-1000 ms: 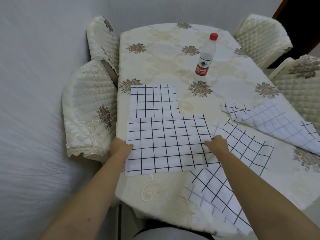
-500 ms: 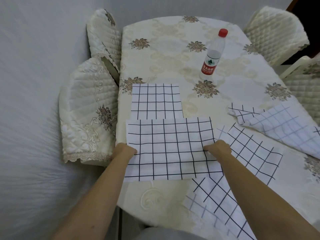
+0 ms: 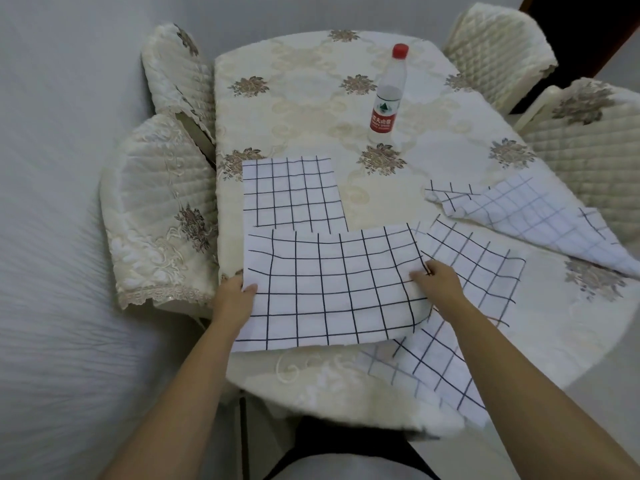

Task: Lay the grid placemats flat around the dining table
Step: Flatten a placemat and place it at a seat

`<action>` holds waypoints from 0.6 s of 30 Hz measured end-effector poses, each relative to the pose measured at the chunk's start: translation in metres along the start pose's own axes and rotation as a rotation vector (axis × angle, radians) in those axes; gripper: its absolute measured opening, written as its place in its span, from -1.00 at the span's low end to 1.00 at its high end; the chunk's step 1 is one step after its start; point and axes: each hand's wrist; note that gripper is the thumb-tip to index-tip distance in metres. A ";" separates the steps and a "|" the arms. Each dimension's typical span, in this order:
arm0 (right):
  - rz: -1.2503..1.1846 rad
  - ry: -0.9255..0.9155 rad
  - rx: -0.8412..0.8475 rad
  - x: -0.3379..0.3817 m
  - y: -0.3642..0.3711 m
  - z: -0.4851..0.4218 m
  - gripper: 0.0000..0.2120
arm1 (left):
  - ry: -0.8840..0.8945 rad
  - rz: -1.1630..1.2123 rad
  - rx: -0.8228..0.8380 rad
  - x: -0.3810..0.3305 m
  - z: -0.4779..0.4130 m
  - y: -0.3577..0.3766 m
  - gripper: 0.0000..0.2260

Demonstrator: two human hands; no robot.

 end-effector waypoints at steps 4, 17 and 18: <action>-0.118 -0.040 -0.100 -0.035 -0.027 0.024 -0.79 | 0.095 -0.044 0.010 -0.007 0.016 0.016 -0.89; -0.496 0.018 -0.480 -0.176 -0.182 0.082 -0.76 | 0.386 0.160 0.238 -0.121 0.096 0.156 -0.86; -0.514 0.022 -0.507 -0.189 -0.196 0.083 -0.75 | 0.400 0.168 0.255 -0.132 0.104 0.173 -0.86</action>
Point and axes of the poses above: each hand's wrist, its own z-axis away from the middle knuckle, its own y-axis out of the palm, x = y × z, and after that the axes turned 10 degrees about y, right-handed
